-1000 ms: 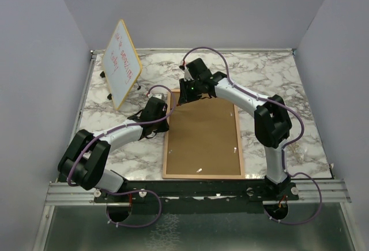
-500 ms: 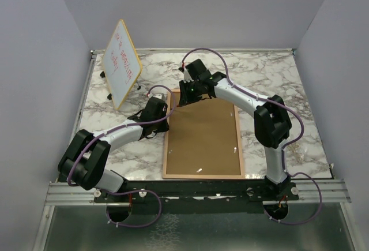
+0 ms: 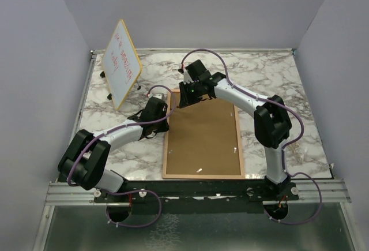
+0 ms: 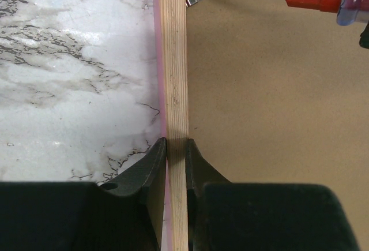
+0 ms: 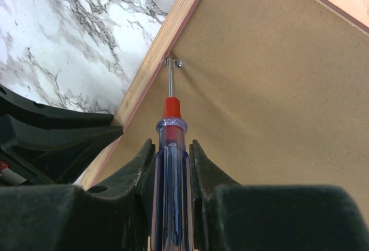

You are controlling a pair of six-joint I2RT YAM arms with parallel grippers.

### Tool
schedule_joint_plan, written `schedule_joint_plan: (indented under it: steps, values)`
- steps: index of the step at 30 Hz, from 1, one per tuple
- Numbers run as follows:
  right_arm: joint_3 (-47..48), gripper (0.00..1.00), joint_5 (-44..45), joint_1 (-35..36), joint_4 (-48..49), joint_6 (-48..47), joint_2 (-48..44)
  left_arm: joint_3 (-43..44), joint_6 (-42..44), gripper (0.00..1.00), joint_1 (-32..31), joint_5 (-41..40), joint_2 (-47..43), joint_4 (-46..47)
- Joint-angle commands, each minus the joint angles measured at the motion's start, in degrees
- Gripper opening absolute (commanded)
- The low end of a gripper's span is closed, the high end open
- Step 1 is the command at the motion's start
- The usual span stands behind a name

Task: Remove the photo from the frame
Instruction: Release the photo frame item from the photo frame.

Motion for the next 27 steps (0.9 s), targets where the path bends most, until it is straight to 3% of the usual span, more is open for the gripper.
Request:
schedule_joint_plan:
  steps: [1, 24, 27]
  values:
    - [-2.00, 0.01, -3.66, 1.20, -6.22, -1.53, -0.04, -1.10, 2.15, 0.14, 0.31, -4.61, 2.43, -4.81]
    - [-6.41, 0.01, -1.75, 1.45, -6.92, -1.06, -5.80, -1.50, 1.76, 0.14, 0.31, -4.54, 1.80, -4.84]
    - [-8.44, 0.01, -0.95, 1.44, -5.77, 0.12, -9.72, -0.69, 1.28, 0.22, 0.31, -4.58, 0.51, -6.01]
